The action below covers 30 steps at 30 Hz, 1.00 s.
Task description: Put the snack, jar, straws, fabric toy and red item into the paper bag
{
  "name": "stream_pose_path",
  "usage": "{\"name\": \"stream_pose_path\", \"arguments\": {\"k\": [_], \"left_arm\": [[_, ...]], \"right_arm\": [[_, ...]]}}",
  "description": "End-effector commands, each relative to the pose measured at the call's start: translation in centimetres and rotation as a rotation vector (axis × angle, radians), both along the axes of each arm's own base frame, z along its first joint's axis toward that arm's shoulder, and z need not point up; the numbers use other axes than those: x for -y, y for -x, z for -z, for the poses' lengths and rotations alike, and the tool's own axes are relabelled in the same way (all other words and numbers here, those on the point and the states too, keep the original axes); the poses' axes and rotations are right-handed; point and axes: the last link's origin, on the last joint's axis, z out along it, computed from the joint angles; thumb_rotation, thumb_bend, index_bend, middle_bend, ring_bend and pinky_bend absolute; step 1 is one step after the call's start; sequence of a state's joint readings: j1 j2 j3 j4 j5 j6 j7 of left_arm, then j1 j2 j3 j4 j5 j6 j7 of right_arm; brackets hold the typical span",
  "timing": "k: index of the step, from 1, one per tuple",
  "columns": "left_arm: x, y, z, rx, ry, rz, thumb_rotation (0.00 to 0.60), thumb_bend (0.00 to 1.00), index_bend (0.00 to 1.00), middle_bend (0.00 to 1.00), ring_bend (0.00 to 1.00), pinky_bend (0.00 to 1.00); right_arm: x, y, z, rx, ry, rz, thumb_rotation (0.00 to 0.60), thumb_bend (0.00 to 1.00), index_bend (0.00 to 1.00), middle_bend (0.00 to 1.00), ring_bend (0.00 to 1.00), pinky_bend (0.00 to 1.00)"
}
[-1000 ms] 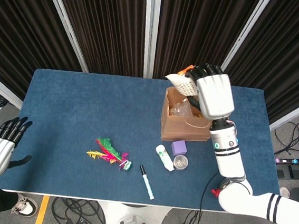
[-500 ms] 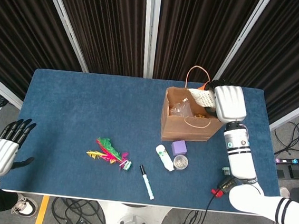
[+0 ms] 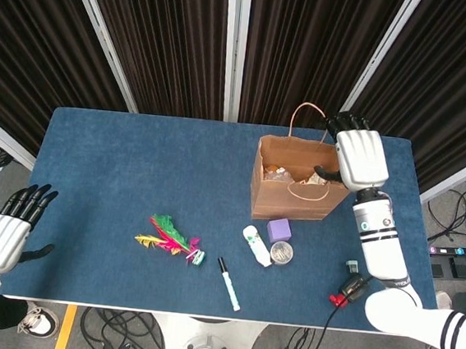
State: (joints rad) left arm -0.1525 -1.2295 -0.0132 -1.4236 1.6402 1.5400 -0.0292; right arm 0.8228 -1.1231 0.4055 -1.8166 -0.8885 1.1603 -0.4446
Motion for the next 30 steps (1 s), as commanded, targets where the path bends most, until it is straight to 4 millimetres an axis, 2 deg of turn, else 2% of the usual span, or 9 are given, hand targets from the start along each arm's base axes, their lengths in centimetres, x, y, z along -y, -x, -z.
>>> {"name": "stream_pose_path", "arguments": {"k": [1, 3, 6, 9, 13, 17, 21, 30], "left_arm": [[-0.1, -0.2, -0.1, -0.002, -0.004, 0.007, 0.600, 0.10, 0.11, 0.16, 0.01, 0.13], [-0.2, -0.4, -0.2, -0.003, -0.008, 0.012, 0.600, 0.10, 0.11, 0.16, 0.01, 0.13], [-0.1, -0.5, -0.2, -0.003, -0.010, 0.013, 0.600, 0.10, 0.11, 0.16, 0.01, 0.13], [-0.1, -0.6, 0.0, -0.003, -0.008, 0.015, 0.600, 0.10, 0.11, 0.16, 0.01, 0.13], [-0.1, -0.8, 0.0, -0.002, -0.010, 0.022, 0.600, 0.10, 0.11, 0.16, 0.01, 0.13], [0.0, -0.9, 0.1, -0.003, -0.009, 0.022, 0.600, 0.10, 0.11, 0.16, 0.01, 0.13], [0.1, -0.9, 0.1, -0.005, -0.007, 0.021, 0.600, 0.10, 0.11, 0.16, 0.01, 0.13], [0.1, -0.7, 0.4, 0.000, -0.004, 0.011, 0.600, 0.10, 0.11, 0.16, 0.01, 0.13]], "right_arm": [[-1.6, -3.7, -3.2, 0.103, 0.126, -0.187, 0.600, 0.00, 0.30, 0.29, 0.18, 0.20], [-2.9, -5.8, -4.5, 0.166, 0.169, -0.301, 0.600, 0.00, 0.30, 0.29, 0.18, 0.20], [-5.1, -7.9, -5.5, 0.223, 0.195, -0.450, 0.600, 0.00, 0.30, 0.30, 0.19, 0.20], [-7.1, -8.7, -4.8, 0.246, 0.123, -0.536, 0.600, 0.00, 0.32, 0.32, 0.20, 0.22], [-9.8, -7.9, -2.5, 0.186, -0.029, -0.558, 0.600, 0.00, 0.33, 0.32, 0.20, 0.23], [-12.3, -5.4, 0.2, 0.053, -0.201, -0.514, 0.600, 0.00, 0.34, 0.32, 0.21, 0.24], [-13.9, -2.1, 1.9, -0.114, -0.330, -0.441, 0.600, 0.00, 0.36, 0.32, 0.22, 0.25], [-17.1, 6.1, 1.9, -0.342, -0.495, -0.230, 0.600, 0.00, 0.37, 0.32, 0.23, 0.26]]}}
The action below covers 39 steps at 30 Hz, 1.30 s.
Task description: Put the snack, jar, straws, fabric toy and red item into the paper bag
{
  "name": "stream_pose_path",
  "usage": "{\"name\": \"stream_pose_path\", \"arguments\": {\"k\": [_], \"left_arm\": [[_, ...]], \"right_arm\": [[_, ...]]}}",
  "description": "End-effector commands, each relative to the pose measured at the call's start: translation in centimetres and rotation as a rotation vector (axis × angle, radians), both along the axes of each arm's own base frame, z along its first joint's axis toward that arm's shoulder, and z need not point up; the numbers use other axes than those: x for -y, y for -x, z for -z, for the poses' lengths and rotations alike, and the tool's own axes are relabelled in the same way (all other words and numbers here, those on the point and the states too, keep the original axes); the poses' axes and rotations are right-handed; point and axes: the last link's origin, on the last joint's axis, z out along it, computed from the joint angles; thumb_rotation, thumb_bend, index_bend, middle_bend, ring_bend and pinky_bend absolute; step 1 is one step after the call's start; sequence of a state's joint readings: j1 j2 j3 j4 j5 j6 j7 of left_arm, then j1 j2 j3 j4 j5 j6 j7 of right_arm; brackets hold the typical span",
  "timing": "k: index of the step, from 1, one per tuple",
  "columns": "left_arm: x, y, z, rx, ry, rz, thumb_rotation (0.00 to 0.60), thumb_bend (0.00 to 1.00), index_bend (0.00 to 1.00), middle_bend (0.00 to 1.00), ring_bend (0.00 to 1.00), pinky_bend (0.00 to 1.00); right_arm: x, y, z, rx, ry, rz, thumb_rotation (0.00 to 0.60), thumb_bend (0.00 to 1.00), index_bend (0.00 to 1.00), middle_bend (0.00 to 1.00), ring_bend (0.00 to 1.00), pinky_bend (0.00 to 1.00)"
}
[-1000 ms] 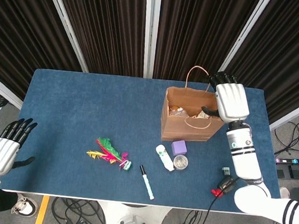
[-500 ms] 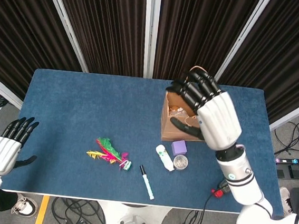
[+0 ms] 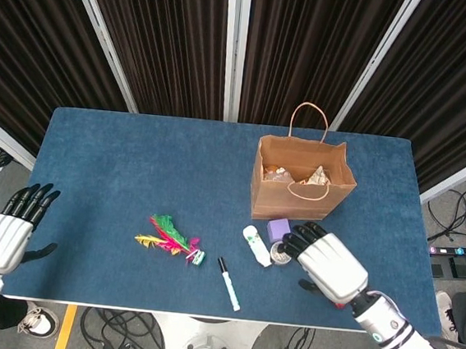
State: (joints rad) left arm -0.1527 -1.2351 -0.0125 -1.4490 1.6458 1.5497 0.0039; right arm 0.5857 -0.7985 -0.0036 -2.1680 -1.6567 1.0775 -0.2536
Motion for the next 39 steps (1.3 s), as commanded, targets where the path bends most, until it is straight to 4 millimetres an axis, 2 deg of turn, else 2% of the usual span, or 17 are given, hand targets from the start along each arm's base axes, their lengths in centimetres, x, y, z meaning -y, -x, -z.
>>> {"name": "stream_pose_path", "arguments": {"k": [1, 7, 11, 17, 25, 29, 39], "left_arm": [[0.0, 0.0, 0.3, 0.001, 0.006, 0.002, 0.600, 0.10, 0.11, 0.16, 0.01, 0.13], [0.1, -0.2, 0.8, 0.008, 0.001, 0.009, 0.600, 0.10, 0.11, 0.16, 0.01, 0.13], [0.2, 0.2, 1.0, 0.000, -0.006, -0.007, 0.600, 0.10, 0.11, 0.16, 0.01, 0.13], [0.0, 0.4, 1.3, -0.006, -0.029, -0.019, 0.600, 0.10, 0.11, 0.16, 0.01, 0.13], [-0.1, 0.2, 2.2, -0.030, -0.030, -0.019, 0.600, 0.10, 0.11, 0.16, 0.01, 0.13], [-0.1, 0.3, 2.2, -0.040, -0.028, -0.022, 0.600, 0.10, 0.11, 0.16, 0.01, 0.13], [0.0, 0.4, 2.1, -0.048, -0.031, -0.021, 0.600, 0.10, 0.11, 0.16, 0.01, 0.13]], "right_arm": [[-1.3, 3.5, -0.1, -0.108, -0.033, 0.059, 0.600, 0.00, 0.37, 0.32, 0.23, 0.26], [-1.6, 8.2, 0.6, -0.161, -0.038, 0.108, 0.600, 0.00, 0.37, 0.31, 0.23, 0.25], [-1.0, 11.5, 1.2, -0.206, -0.012, 0.095, 0.600, 0.00, 0.36, 0.28, 0.20, 0.23], [-0.3, 14.8, 2.2, -0.249, -0.009, 0.033, 0.600, 0.00, 0.35, 0.27, 0.19, 0.23], [-0.3, 17.8, 3.6, -0.263, -0.004, -0.016, 0.600, 0.00, 0.35, 0.27, 0.19, 0.23], [-0.9, 19.6, 4.5, -0.267, -0.023, 0.006, 0.600, 0.00, 0.35, 0.27, 0.19, 0.23], [-1.6, 21.7, 5.6, -0.245, -0.022, 0.037, 0.600, 0.00, 0.35, 0.27, 0.19, 0.23]]}}
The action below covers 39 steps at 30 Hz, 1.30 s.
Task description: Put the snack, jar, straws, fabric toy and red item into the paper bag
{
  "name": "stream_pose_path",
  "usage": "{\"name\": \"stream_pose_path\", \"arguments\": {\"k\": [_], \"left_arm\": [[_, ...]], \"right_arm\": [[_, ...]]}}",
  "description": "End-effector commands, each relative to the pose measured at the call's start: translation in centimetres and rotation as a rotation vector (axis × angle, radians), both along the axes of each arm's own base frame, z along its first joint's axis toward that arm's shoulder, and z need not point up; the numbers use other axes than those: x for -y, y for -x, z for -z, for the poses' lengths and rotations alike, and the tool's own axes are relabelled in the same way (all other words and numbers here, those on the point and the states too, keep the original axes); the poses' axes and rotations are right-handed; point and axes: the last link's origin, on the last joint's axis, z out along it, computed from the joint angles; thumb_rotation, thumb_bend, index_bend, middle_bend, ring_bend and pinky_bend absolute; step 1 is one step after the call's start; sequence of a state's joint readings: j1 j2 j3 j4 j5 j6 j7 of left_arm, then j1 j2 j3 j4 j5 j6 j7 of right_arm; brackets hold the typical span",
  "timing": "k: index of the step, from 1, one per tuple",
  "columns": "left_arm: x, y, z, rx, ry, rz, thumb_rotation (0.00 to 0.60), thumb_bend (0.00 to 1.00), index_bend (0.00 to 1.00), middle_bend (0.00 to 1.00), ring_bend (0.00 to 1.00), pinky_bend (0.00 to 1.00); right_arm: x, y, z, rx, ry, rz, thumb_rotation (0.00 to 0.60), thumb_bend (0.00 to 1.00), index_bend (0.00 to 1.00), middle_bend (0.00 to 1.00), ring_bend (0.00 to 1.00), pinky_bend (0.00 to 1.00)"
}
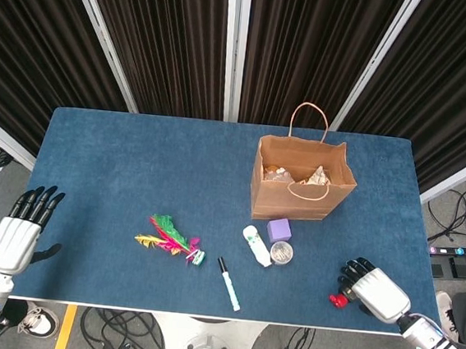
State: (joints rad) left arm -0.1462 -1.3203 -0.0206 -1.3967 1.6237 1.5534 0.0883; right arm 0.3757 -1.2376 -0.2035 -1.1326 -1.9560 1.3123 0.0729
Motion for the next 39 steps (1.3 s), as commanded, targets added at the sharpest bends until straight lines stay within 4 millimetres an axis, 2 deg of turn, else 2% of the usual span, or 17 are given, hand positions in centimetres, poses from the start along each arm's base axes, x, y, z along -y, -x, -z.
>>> {"name": "stream_pose_path", "arguments": {"k": [1, 12, 39], "left_arm": [[0.0, 0.1, 0.0, -0.004, 0.003, -0.002, 0.600, 0.10, 0.11, 0.16, 0.01, 0.13], [0.0, 0.3, 0.0, -0.008, 0.007, -0.012, 0.600, 0.10, 0.11, 0.16, 0.01, 0.13], [-0.2, 0.7, 0.0, -0.002, 0.009, -0.023, 0.600, 0.10, 0.11, 0.16, 0.01, 0.13]], "right_arm": [[-0.1, 0.5, 0.5, 0.016, 0.000, 0.015, 0.600, 0.00, 0.35, 0.27, 0.19, 0.23], [0.8, 1.9, 1.6, 0.002, -0.017, 0.041, 0.600, 0.00, 0.34, 0.28, 0.19, 0.22], [1.8, 2.0, 2.4, -0.017, -0.067, 0.094, 0.600, 0.01, 0.36, 0.30, 0.20, 0.23]]}}
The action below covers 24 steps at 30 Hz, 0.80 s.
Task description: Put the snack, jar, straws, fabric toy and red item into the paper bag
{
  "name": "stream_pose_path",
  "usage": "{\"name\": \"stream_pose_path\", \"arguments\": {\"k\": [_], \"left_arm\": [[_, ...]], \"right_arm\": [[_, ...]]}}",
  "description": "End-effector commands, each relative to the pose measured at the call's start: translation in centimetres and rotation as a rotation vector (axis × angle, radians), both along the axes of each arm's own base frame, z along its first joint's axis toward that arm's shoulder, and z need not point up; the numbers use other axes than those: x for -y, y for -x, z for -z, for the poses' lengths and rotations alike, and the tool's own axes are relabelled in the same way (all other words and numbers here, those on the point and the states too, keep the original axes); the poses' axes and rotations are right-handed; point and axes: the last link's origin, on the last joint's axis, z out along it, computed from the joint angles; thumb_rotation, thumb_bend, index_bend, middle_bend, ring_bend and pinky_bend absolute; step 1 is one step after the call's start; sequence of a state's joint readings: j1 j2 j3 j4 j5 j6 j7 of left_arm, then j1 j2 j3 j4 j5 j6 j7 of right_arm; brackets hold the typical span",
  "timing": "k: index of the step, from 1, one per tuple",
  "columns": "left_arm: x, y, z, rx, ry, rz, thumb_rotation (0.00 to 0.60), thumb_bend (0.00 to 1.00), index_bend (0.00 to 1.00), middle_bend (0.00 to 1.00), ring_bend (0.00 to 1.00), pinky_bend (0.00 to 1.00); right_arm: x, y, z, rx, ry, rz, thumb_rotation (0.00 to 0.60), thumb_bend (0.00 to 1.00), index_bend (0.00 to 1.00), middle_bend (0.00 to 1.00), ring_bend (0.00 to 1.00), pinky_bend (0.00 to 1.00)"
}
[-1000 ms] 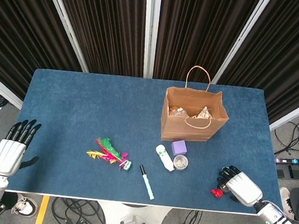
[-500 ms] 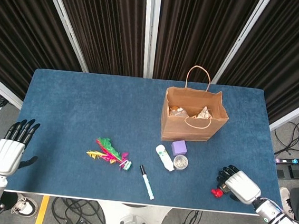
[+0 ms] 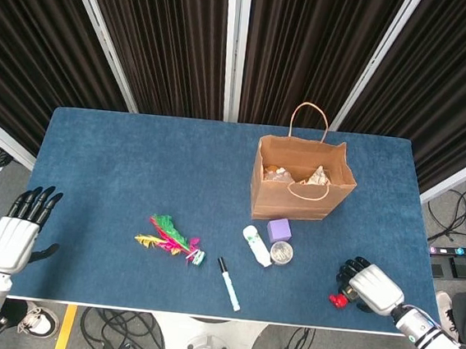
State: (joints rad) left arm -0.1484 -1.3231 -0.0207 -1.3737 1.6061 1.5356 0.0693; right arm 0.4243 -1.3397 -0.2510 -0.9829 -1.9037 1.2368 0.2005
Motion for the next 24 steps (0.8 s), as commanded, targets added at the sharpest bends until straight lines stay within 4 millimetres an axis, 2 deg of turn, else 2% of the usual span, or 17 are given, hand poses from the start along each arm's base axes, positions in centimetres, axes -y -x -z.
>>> {"name": "stream_pose_path", "arguments": {"k": [1, 24], "left_arm": [[0.01, 0.06, 0.01, 0.001, 0.001, -0.002, 0.600, 0.10, 0.11, 0.16, 0.01, 0.13], [0.13, 0.63, 0.23, 0.008, 0.008, -0.017, 0.600, 0.10, 0.11, 0.16, 0.01, 0.13]], "right_arm": [[0.10, -0.03, 0.11, -0.004, -0.002, 0.004, 0.600, 0.01, 0.36, 0.30, 0.20, 0.23], [0.76, -0.20, 1.03, -0.025, -0.014, 0.017, 0.600, 0.06, 0.41, 0.33, 0.23, 0.26]]}}
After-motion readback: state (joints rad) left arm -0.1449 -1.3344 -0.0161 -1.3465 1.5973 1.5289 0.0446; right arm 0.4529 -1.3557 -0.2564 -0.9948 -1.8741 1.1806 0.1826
